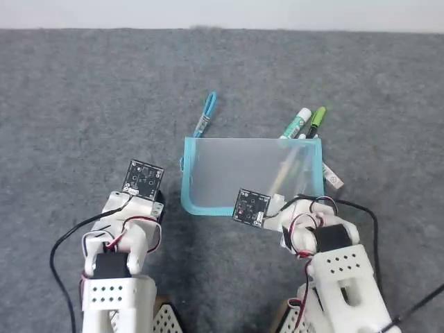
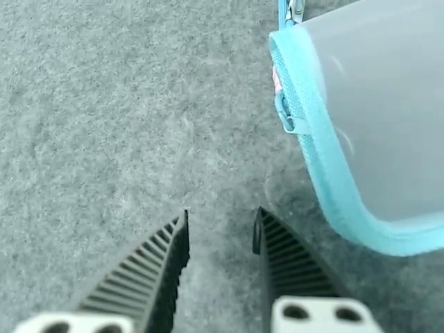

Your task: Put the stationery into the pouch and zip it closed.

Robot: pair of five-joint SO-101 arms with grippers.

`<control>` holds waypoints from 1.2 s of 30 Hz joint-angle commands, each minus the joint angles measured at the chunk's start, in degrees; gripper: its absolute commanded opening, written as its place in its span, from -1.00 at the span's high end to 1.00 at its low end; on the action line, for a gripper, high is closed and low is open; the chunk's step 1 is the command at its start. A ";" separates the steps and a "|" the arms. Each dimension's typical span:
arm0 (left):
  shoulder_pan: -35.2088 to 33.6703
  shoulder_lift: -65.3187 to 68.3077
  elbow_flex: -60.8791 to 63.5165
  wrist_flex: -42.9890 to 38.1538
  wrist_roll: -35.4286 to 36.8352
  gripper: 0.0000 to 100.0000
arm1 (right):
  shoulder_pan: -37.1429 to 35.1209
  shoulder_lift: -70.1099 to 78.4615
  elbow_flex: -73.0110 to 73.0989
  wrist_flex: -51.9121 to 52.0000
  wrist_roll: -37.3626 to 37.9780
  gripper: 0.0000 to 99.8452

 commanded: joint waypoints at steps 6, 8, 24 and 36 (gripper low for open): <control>0.26 -1.41 -0.57 -1.58 0.79 0.70 | 0.57 -1.54 6.77 -9.89 3.16 0.69; 0.26 -1.41 -0.57 -1.58 0.79 0.70 | 1.98 -1.54 7.74 -12.97 3.08 0.69; 0.26 -1.41 0.84 -3.69 0.79 0.70 | 5.32 -2.07 20.40 -48.04 3.08 0.97; 0.26 -1.41 0.92 -3.78 0.79 0.70 | 7.69 -1.45 6.15 -47.34 1.41 0.98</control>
